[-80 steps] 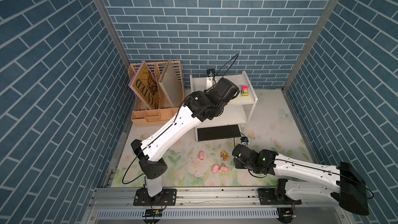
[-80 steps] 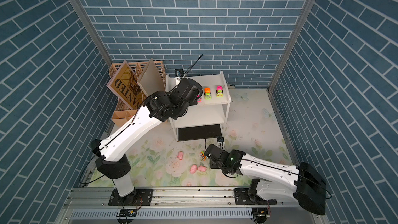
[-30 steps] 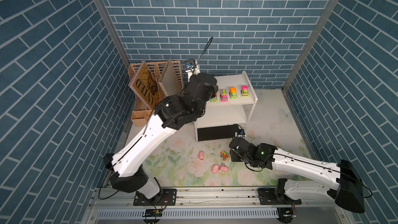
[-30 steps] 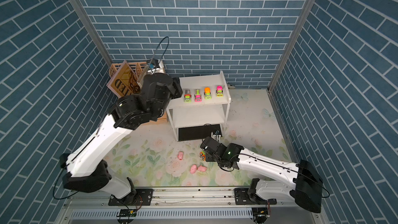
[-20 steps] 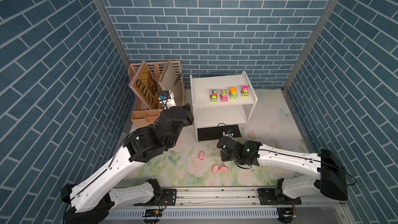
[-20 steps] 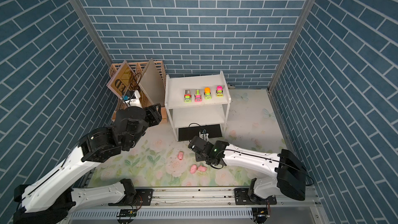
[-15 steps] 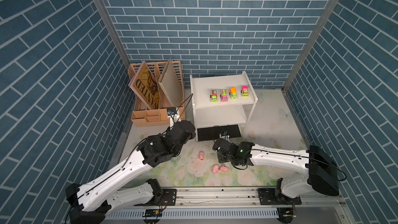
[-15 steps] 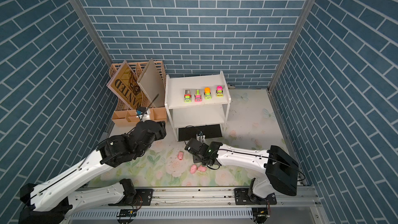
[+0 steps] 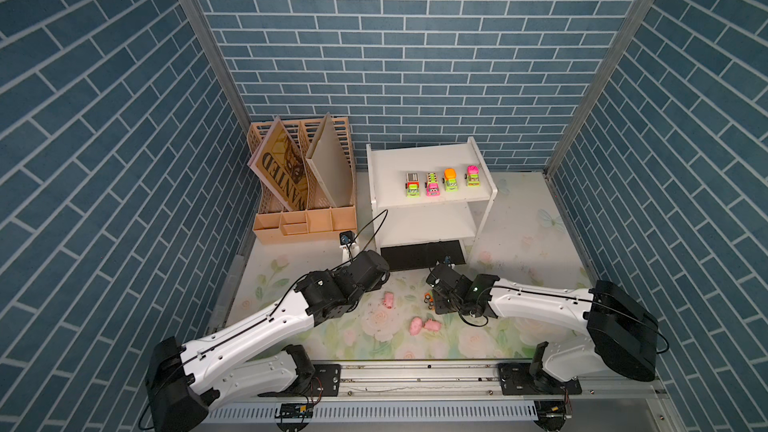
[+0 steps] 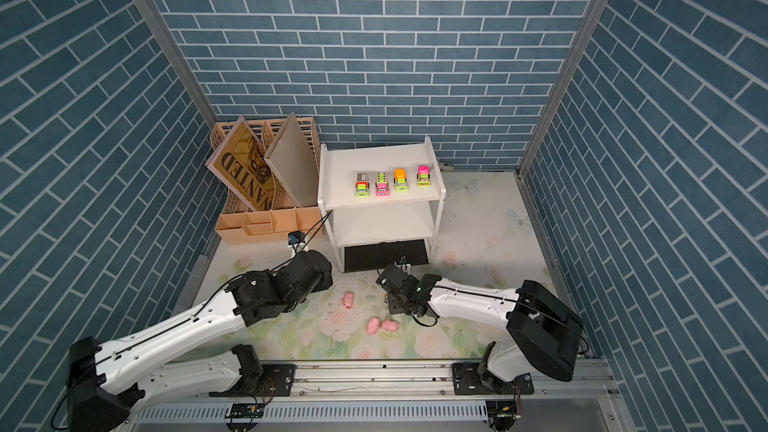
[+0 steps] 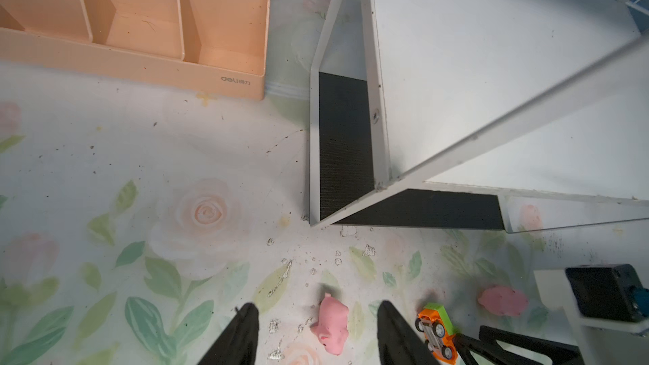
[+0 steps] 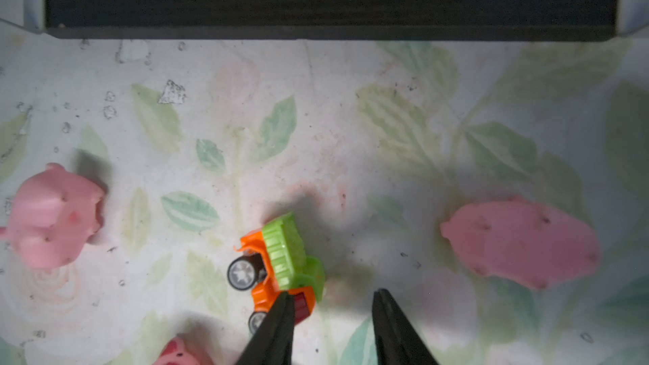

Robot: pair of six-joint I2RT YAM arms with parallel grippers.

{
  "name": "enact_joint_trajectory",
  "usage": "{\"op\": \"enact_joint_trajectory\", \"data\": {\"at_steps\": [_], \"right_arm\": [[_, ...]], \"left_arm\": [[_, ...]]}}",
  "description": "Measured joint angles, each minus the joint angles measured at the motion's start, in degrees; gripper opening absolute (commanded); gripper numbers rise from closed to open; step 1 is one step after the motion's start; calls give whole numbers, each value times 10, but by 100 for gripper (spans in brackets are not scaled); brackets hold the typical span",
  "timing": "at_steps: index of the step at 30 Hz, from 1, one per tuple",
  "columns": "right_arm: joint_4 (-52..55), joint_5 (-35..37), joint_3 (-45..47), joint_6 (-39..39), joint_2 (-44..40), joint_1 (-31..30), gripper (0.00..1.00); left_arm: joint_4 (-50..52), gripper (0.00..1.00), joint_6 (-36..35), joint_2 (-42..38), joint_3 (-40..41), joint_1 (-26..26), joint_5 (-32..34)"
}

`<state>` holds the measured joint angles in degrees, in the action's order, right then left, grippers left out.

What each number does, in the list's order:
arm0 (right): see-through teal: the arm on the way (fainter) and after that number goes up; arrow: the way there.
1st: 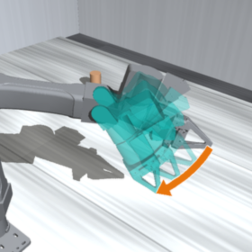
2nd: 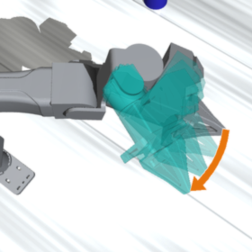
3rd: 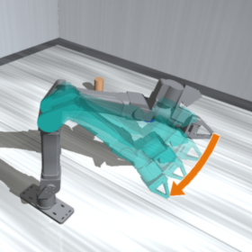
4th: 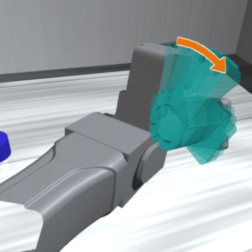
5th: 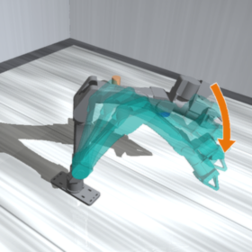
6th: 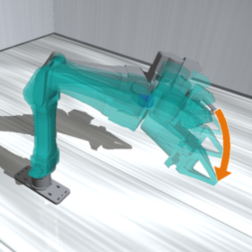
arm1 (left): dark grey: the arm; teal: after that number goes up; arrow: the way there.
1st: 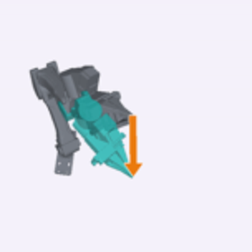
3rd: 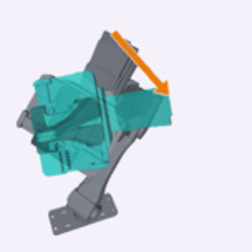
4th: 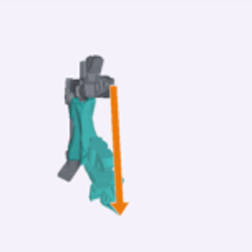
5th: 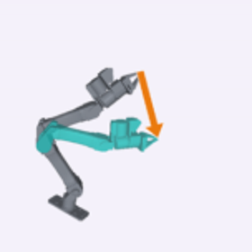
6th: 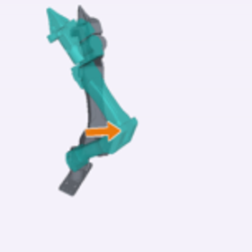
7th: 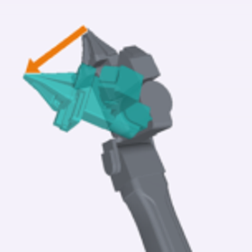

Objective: Organize plastic toys on shelves
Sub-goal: Adjust the plastic toy at the center of the board.

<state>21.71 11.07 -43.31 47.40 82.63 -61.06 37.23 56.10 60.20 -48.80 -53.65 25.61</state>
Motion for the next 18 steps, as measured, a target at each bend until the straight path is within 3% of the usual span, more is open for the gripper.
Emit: {"op": "enact_joint_trajectory", "data": {"at_steps": [18], "right_arm": [[-21,-34,0,-14,9,0,45]], "left_arm": [[-16,57,0,14,0,0,-13]]}}
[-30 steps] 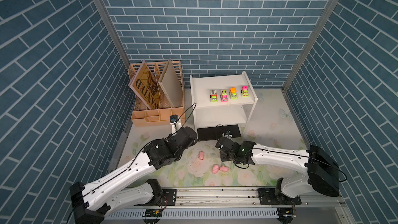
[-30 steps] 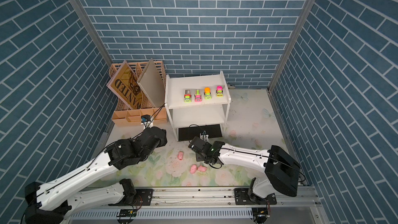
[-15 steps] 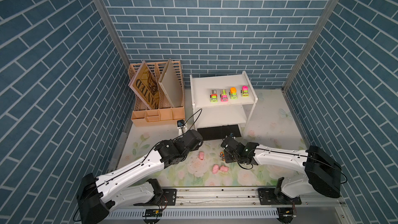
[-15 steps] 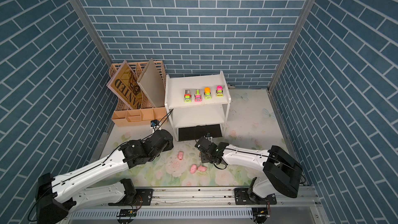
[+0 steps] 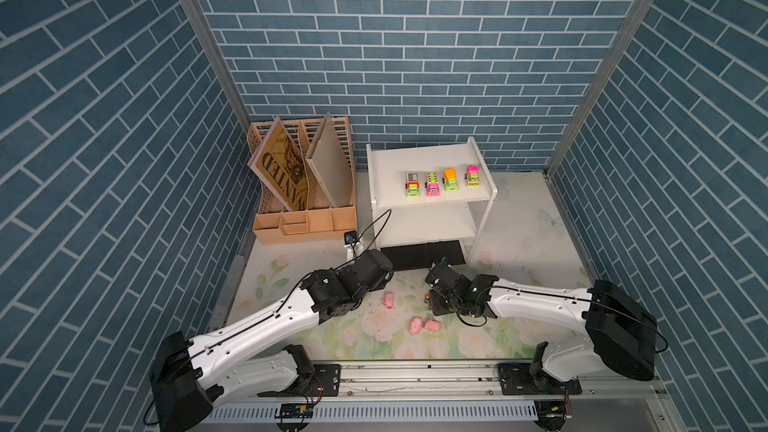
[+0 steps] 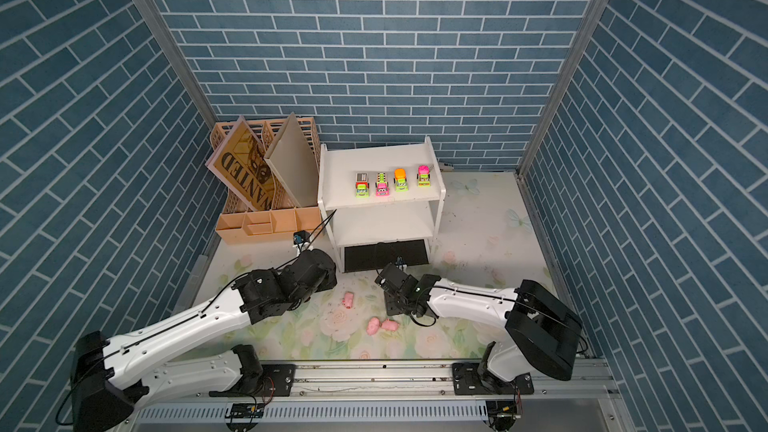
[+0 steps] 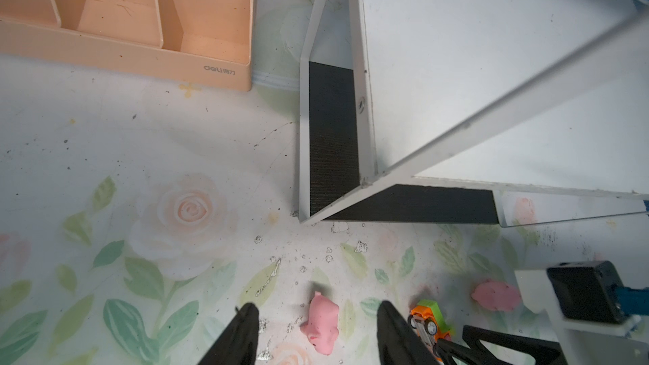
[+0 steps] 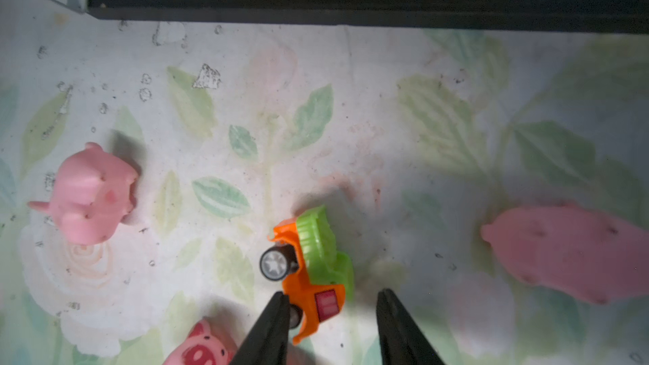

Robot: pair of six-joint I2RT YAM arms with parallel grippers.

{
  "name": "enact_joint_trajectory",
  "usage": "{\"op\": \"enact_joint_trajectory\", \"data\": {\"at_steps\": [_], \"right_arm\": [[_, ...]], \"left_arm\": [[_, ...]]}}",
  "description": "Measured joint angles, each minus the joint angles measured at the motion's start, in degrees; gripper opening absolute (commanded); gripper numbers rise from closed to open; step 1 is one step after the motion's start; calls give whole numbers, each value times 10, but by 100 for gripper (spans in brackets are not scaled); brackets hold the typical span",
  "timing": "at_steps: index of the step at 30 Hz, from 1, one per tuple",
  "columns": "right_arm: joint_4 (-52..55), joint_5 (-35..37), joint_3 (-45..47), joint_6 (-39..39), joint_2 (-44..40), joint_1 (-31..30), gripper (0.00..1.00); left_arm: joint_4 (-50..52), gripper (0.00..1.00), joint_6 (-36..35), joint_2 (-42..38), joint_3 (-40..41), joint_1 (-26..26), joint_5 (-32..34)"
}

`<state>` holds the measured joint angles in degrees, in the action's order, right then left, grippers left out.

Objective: Organize plastic toys on shelves
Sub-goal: Adjust the plastic toy at the center of the board, then pick up the plastic toy at the center of the board.

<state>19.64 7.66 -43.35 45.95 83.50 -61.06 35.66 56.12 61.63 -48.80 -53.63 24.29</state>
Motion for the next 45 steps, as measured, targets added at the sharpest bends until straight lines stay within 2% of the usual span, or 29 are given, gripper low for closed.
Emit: {"op": "enact_joint_trajectory", "data": {"at_steps": [5,13,26,33,40,45], "right_arm": [[-24,-15,-11,-1,29,-1,49],[-32,-16,-33,-14,78,-9,49],[9,47,-98,-21,108,-9,44],[16,51,-104,-14,108,-9,45],[9,47,-92,-6,7,-6,46],[28,60,-15,20,-106,17,46]], "left_arm": [[0,57,0,1,0,0,0],[0,57,0,2,0,0,0],[0,57,-2,7,0,0,0],[-18,57,-7,28,7,-2,-13],[-55,57,0,88,0,-46,-19],[-84,60,26,173,-33,-105,-21]]}}
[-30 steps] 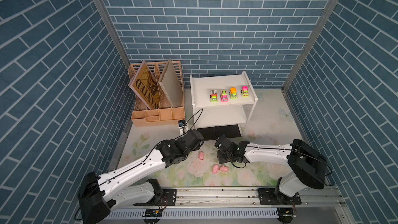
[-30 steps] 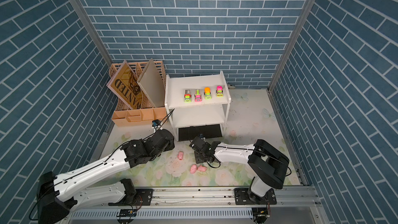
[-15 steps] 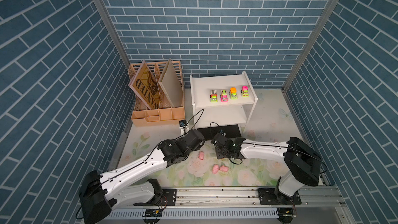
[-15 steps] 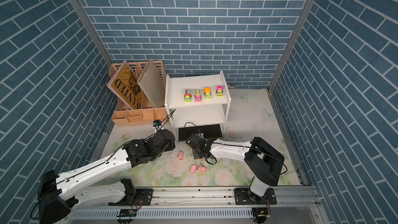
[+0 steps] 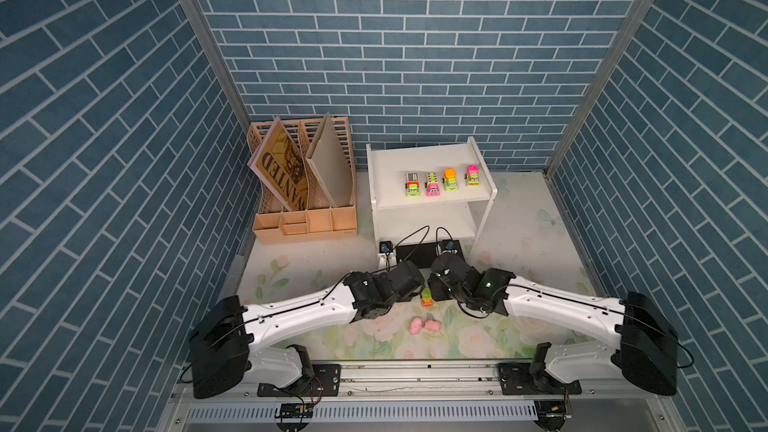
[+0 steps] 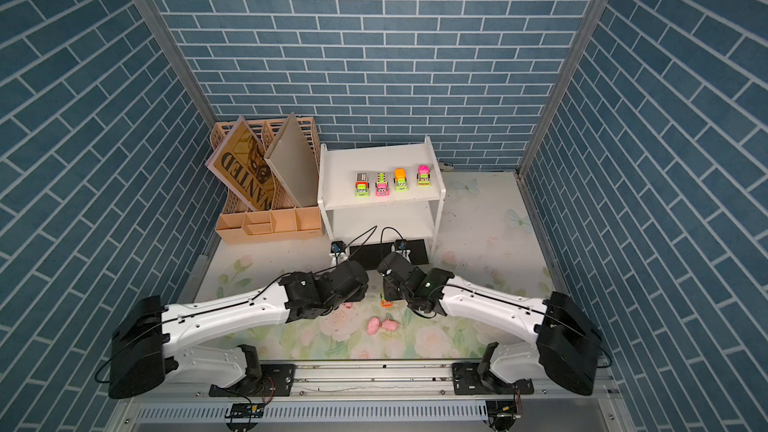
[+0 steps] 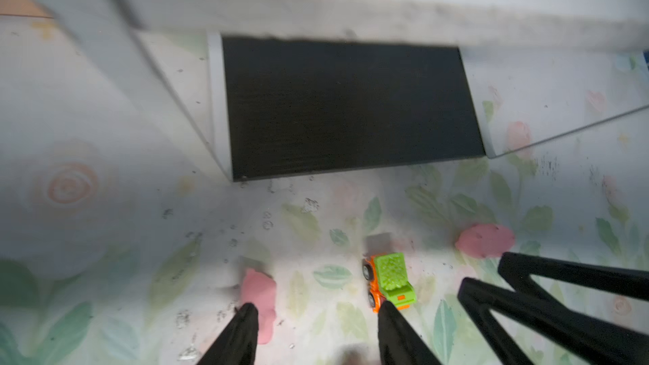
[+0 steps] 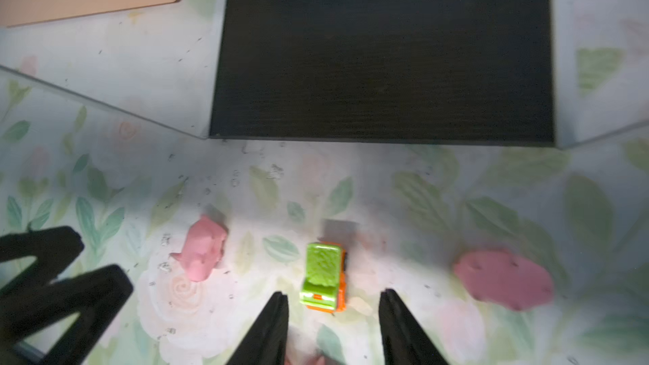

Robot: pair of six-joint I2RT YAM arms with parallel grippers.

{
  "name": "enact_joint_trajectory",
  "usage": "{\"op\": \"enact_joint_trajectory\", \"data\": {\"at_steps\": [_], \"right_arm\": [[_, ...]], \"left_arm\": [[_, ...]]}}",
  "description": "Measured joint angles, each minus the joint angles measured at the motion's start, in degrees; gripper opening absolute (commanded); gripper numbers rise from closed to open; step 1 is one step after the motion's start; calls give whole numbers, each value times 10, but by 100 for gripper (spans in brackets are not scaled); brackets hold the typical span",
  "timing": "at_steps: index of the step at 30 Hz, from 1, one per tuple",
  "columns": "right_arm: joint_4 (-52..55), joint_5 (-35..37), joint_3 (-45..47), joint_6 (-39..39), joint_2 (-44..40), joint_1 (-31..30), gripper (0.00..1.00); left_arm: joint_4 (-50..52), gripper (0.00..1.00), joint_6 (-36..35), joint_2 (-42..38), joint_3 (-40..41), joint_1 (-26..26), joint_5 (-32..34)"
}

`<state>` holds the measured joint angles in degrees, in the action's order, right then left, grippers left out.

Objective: Organize plastic toys on shelves
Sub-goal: Pick up the plastic toy at the center of the board.

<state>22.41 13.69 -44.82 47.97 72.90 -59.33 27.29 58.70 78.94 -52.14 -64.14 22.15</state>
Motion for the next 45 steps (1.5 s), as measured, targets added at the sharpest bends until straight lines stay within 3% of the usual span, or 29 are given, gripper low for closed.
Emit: {"op": "enact_joint_trajectory", "data": {"at_steps": [8,19,27,32,45], "right_arm": [[70,15,82,22,-114,37,46],[85,16,94,22,-132,61,46],[86,14,106,21,-134,64,46],[85,12,107,21,-134,65,45],[85,6,111,21,-137,65,44]], "left_arm": [[-30,64,43,146,-102,-61,-12],[-3,61,60,256,-159,-64,-14],[10,57,61,288,-165,-60,-17],[10,49,63,289,-165,-59,-19],[25,46,76,287,-162,-69,-24]]}}
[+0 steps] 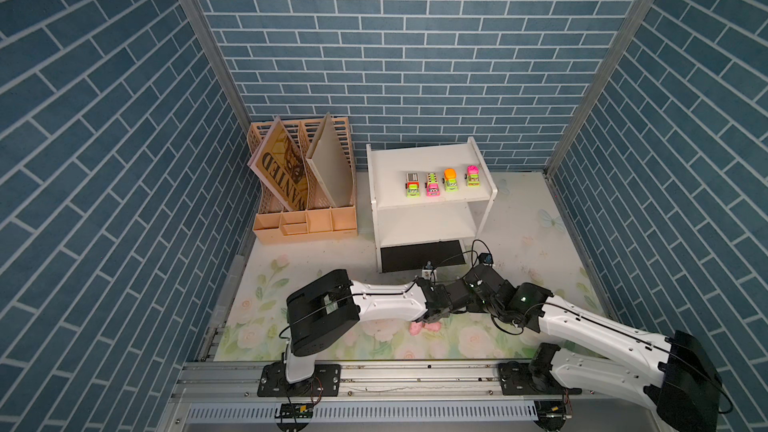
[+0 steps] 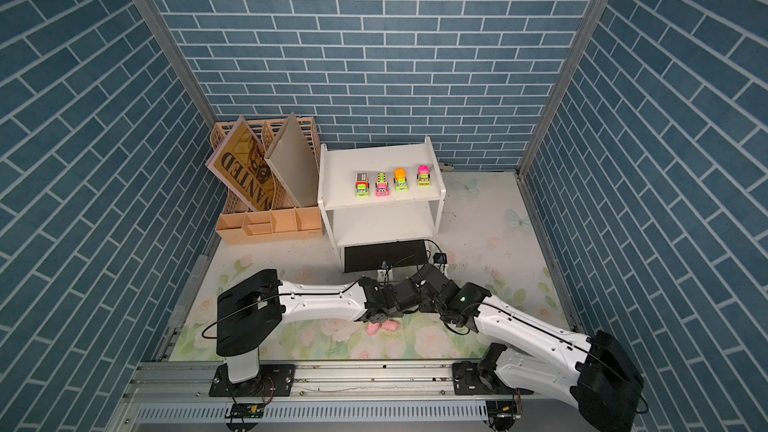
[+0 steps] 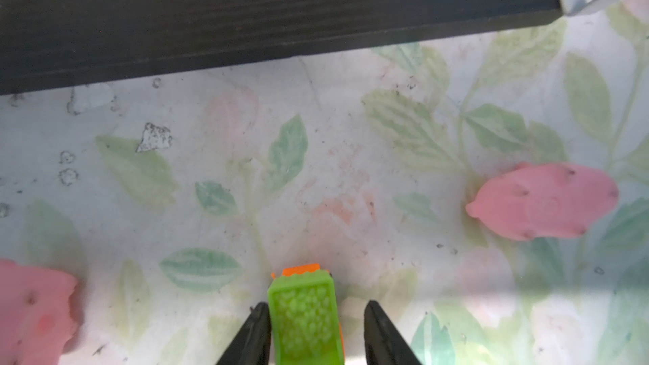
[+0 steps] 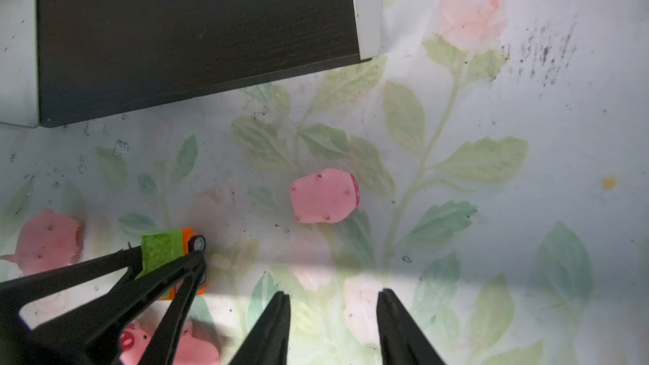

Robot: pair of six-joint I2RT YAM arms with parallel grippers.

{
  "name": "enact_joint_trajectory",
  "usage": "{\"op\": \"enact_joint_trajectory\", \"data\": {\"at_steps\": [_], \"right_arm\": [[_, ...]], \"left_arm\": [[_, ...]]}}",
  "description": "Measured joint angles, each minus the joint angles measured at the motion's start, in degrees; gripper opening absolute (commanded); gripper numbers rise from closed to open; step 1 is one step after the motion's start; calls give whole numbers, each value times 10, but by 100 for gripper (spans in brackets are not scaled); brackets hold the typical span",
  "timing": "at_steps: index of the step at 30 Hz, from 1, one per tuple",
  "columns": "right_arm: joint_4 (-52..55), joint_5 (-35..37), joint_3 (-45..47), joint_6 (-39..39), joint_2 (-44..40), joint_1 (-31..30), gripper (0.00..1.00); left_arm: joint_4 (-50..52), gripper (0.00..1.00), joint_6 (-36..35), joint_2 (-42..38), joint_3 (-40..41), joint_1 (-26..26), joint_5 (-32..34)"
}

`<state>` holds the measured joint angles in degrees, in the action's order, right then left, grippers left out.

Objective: Organize plastic toys on shelves
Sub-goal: Pick up the plastic toy at the center of the board, then place the plastic toy on the shelf.

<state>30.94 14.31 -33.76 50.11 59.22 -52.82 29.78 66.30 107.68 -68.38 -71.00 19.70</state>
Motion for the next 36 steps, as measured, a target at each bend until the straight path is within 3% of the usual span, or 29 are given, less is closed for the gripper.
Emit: {"op": "enact_joint_trajectory", "data": {"at_steps": [3,10,17,23,29,36], "right_arm": [[0,-2,1,0,0,0,44],[-2,-7,4,0,0,0,41],[-10,-12,5,0,1,0,41],[-12,-15,5,0,7,0,41],[-11,-15,5,0,17,0,40],[-11,-15,4,-2,36,0,40]], "left_arm": [[10,43,3,0,0,-4,1],[24,24,8,-5,0,-6,1],[58,23,8,-25,-3,-9,13],[140,22,10,-118,-37,-21,49],[245,21,11,-209,-155,-29,106],[371,21,-21,-177,-385,-28,188]]}}
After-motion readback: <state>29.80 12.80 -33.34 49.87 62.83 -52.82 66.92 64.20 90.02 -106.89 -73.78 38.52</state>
